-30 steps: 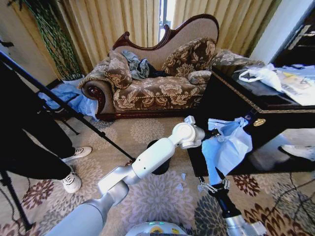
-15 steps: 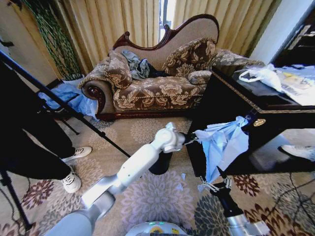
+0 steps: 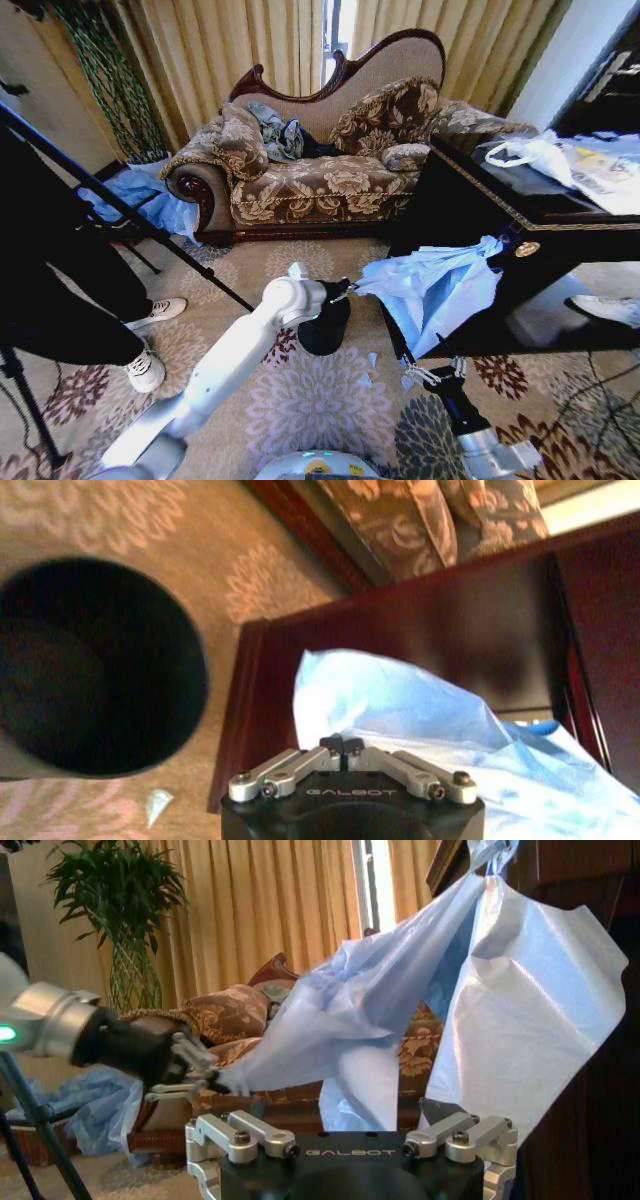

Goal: Place a garbage bag over the trash bin.

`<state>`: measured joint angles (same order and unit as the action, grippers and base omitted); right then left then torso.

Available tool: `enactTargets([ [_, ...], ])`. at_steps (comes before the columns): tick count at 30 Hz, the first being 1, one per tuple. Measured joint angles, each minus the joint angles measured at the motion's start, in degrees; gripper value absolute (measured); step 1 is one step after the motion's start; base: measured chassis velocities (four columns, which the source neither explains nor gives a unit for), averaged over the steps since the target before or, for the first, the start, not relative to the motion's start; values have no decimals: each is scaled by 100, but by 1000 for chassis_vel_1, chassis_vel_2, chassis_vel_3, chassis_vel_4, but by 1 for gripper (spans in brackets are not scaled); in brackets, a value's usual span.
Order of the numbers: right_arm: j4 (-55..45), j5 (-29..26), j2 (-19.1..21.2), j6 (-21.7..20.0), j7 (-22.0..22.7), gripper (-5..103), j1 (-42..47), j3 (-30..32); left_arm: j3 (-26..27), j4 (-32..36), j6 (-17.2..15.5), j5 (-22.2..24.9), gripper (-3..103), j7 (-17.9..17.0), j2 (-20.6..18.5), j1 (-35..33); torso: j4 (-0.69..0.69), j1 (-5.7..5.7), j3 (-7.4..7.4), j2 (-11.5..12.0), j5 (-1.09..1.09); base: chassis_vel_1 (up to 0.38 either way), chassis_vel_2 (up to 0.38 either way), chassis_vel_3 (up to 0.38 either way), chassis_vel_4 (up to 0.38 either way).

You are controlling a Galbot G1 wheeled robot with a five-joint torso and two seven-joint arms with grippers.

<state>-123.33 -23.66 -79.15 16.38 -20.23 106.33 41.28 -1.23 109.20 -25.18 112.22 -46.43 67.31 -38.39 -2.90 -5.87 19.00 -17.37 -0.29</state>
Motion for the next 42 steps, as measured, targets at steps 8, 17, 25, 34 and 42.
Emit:
enactTargets([
  [8, 34, 16, 105, -77, 63, 100, -61, -54, 836, 497, -9, 147, 0, 18, -712, -820, 3, 0, 0, 0, -1, 0, 0, 0, 0],
  [17, 38, -19, 171, -124, 145, 100, -113, -73, 1374, 846, -17, 353, 0, 130, -1251, -1219, 2, 0, 0, 0, 0, 0, 0, 0, 0],
  [25, -206, -547, 288, -470, 389, 100, -136, -275, 1116, 653, -52, 346, 0, 146, -1113, -889, 1, 0, 1, 0, 0, 0, 0, 0, 0],
  [34, 212, -634, 106, -439, 434, 100, -151, -552, 657, -106, -147, 190, 0, 236, -652, -391, 2, 0, 1, 1, 1, 0, 0, 0, 0],
  [42, 351, -837, 194, -346, 68, 100, -122, -550, 321, -830, -79, 186, 0, 224, -137, 419, 1, 0, 1, 1, 2, 0, 0, 0, 0],
])
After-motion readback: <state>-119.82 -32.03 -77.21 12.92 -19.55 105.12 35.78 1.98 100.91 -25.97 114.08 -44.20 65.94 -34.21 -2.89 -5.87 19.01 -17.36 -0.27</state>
